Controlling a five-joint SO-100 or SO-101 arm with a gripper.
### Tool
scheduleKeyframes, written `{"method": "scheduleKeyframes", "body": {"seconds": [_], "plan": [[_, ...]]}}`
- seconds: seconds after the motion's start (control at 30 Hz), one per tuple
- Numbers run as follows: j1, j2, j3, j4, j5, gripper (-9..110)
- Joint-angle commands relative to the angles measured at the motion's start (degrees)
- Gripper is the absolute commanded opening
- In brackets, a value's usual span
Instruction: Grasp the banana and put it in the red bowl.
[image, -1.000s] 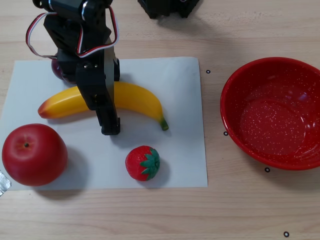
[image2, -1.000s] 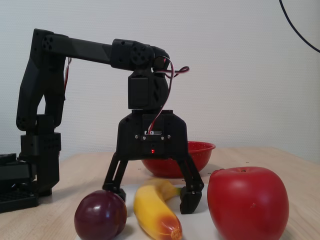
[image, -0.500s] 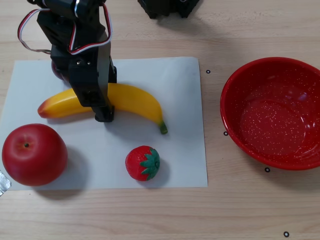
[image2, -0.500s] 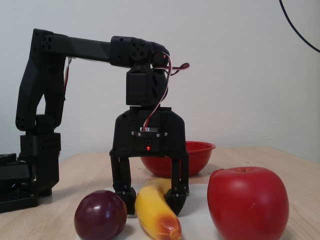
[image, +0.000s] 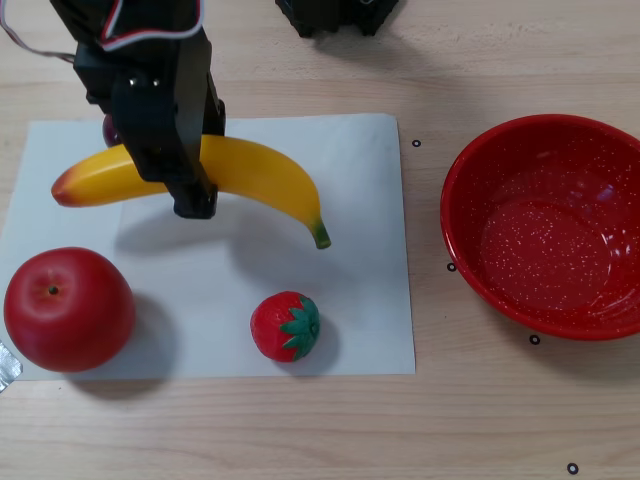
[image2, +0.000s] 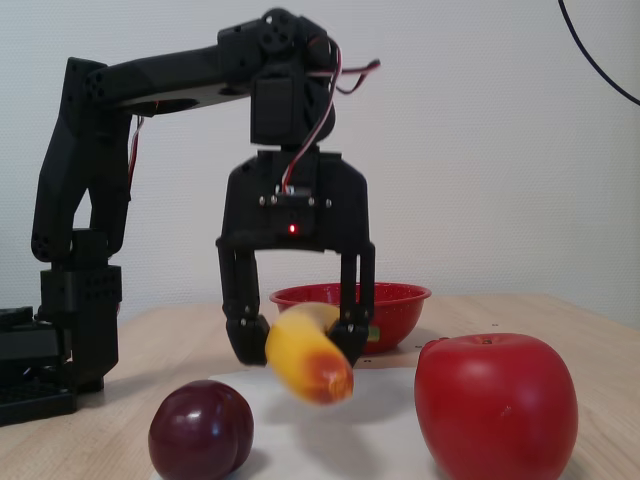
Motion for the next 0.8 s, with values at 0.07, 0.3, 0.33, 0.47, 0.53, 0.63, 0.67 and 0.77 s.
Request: {"method": "scheduleKeyframes", "body": {"seconds": [0.07, 0.3, 0.33, 0.47, 0.53, 0.63, 0.67, 0.77], "plan": [[1.67, 12.22, -9.32, 3.6, 0.97, 0], [3.69, 16.35, -11.34, 3.6, 1.05, 0], [4.31, 16.96, -11.34, 3.6, 0.97, 0], [7.65, 18.72, -12.57, 3.6, -0.7, 0], [9.67, 19.42, -13.27, 3.6, -1.49, 0], [13.01, 20.39, -14.5, 3.6, -2.55, 0], [14.24, 20.65, -14.94, 3.6, -2.9, 0], [18.11, 21.18, -16.17, 3.6, -4.22, 0]]}}
